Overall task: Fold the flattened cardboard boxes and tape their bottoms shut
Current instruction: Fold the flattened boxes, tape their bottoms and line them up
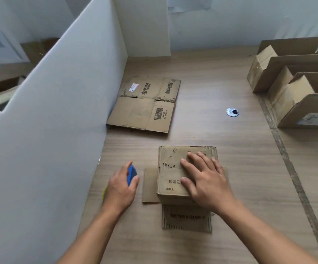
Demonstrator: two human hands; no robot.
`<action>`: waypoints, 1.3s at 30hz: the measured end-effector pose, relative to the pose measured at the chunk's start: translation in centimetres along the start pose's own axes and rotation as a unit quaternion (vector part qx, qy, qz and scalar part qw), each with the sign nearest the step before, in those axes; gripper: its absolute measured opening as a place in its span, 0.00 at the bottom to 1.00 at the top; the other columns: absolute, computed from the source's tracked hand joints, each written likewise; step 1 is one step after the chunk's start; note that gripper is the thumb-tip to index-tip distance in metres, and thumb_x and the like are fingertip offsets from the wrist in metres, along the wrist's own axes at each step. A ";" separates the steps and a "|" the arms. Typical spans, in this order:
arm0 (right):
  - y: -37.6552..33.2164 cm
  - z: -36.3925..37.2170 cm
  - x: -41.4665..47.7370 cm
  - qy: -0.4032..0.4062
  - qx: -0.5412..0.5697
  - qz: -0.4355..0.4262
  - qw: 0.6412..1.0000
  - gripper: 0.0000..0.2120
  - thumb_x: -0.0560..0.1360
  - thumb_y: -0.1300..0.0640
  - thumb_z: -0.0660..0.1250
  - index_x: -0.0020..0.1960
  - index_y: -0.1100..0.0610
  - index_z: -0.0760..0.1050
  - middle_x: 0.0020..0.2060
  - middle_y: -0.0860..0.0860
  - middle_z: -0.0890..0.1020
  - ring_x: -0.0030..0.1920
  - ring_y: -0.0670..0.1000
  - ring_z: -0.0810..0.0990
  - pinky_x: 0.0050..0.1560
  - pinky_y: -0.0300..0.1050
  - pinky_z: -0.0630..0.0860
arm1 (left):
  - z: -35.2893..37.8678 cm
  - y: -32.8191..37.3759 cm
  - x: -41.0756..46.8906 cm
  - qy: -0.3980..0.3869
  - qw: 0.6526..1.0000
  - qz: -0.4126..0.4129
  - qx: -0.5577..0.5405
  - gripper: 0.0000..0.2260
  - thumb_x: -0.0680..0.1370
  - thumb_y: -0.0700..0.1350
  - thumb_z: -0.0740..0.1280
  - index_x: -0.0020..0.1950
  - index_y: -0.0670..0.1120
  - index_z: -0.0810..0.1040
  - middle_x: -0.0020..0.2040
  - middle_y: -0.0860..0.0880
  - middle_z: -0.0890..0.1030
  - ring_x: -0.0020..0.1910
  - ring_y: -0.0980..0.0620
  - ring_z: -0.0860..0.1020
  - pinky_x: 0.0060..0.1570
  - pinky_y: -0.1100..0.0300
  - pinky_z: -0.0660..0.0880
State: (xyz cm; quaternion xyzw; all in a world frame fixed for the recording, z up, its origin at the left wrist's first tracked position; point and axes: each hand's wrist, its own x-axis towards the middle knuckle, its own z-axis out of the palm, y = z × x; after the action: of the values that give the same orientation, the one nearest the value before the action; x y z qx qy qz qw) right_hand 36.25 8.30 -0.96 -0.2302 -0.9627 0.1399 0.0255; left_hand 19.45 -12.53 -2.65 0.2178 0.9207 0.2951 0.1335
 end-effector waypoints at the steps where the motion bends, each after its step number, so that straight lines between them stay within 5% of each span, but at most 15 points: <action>1: 0.0 -0.1 0.1 -0.002 0.008 0.005 1.000 0.28 0.74 0.33 0.51 0.71 0.40 0.69 0.73 0.44 0.69 0.76 0.51 0.63 0.73 0.51 0.48 | 0.0 -1.3 0.2 -0.005 0.998 -0.029 0.053 0.26 0.79 0.50 0.66 0.77 0.54 0.63 0.63 0.45 0.75 0.61 0.44 0.73 0.62 0.52 0.69; 5: 0.2 -0.4 0.2 -0.004 0.028 0.012 1.000 0.34 0.71 0.29 0.44 0.74 0.37 0.63 0.76 0.40 0.61 0.78 0.46 0.52 0.75 0.47 0.39 | 1.2 -5.3 0.5 -0.122 0.971 -0.132 0.157 0.37 0.78 0.59 0.62 0.79 0.62 0.42 0.67 0.45 0.72 0.63 0.42 0.71 0.62 0.48 0.71; 8: -0.1 -0.6 0.0 -0.004 0.029 0.013 0.999 0.32 0.72 0.29 0.45 0.73 0.37 0.64 0.76 0.41 0.62 0.78 0.47 0.53 0.75 0.49 0.41 | 2.5 -5.5 0.6 -0.120 0.966 -0.124 0.192 0.39 0.79 0.60 0.61 0.78 0.62 0.35 0.66 0.44 0.72 0.63 0.43 0.73 0.59 0.46 0.71; 13: -0.1 -0.5 0.0 0.007 0.005 0.004 1.000 0.28 0.74 0.30 0.50 0.69 0.38 0.67 0.73 0.44 0.66 0.76 0.50 0.58 0.74 0.52 0.48 | 3.6 -4.4 1.2 -0.071 0.965 -0.103 0.231 0.36 0.81 0.50 0.59 0.79 0.60 0.36 0.59 0.47 0.75 0.56 0.47 0.75 0.60 0.46 0.67; 17: 0.1 -0.3 0.0 0.013 0.005 -0.001 1.000 0.26 0.74 0.31 0.51 0.68 0.38 0.67 0.72 0.44 0.67 0.76 0.51 0.60 0.73 0.52 0.50 | 3.5 -4.0 2.2 -0.079 0.970 -0.108 0.201 0.35 0.78 0.42 0.59 0.79 0.57 0.43 0.56 0.44 0.75 0.51 0.42 0.76 0.56 0.46 0.75; 23: 0.5 0.1 0.2 0.032 0.032 -0.001 0.999 0.26 0.74 0.31 0.53 0.67 0.39 0.70 0.71 0.43 0.70 0.74 0.51 0.63 0.72 0.51 0.51 | 0.9 -2.8 2.8 -0.035 0.985 -0.157 0.055 0.29 0.78 0.53 0.64 0.76 0.58 0.54 0.59 0.42 0.78 0.47 0.42 0.75 0.49 0.50 0.75; 30: 0.5 -0.3 0.0 0.061 0.131 0.020 0.989 0.30 0.75 0.34 0.48 0.72 0.45 0.67 0.71 0.41 0.71 0.75 0.45 0.62 0.74 0.47 0.51 | -5.7 4.6 -0.3 0.004 0.989 0.145 0.041 0.27 0.76 0.55 0.70 0.69 0.69 0.58 0.55 0.56 0.78 0.45 0.46 0.77 0.45 0.53 0.74; 32: 0.7 -0.6 0.0 0.057 0.167 0.023 0.984 0.31 0.75 0.36 0.48 0.74 0.45 0.65 0.71 0.42 0.71 0.74 0.45 0.63 0.74 0.47 0.52 | -6.5 6.3 -0.5 0.011 0.957 0.264 0.121 0.27 0.74 0.59 0.67 0.70 0.66 0.61 0.56 0.58 0.81 0.43 0.50 0.78 0.39 0.56 0.74; 35: 1.0 -0.7 0.1 0.054 0.206 0.034 0.976 0.31 0.75 0.38 0.48 0.76 0.45 0.63 0.70 0.43 0.72 0.71 0.45 0.66 0.74 0.46 0.53 | -5.9 7.8 -0.4 -0.006 0.889 0.404 0.216 0.25 0.74 0.58 0.64 0.71 0.60 0.66 0.45 0.55 0.80 0.35 0.51 0.76 0.29 0.59 0.71; 39: 1.4 -1.3 0.1 0.044 0.276 0.021 0.960 0.29 0.77 0.42 0.54 0.78 0.41 0.57 0.68 0.37 0.70 0.69 0.38 0.64 0.73 0.41 0.50 | -5.0 8.6 0.3 -0.048 0.847 0.464 0.256 0.25 0.75 0.57 0.64 0.72 0.58 0.67 0.43 0.54 0.77 0.32 0.49 0.75 0.28 0.60 0.66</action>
State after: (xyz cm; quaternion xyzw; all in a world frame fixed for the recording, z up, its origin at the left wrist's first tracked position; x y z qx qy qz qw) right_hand 36.96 9.85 -0.07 -0.2408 -0.8796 0.3901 0.1270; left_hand 20.13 -8.53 6.46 0.6597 0.7478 0.0661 -0.0354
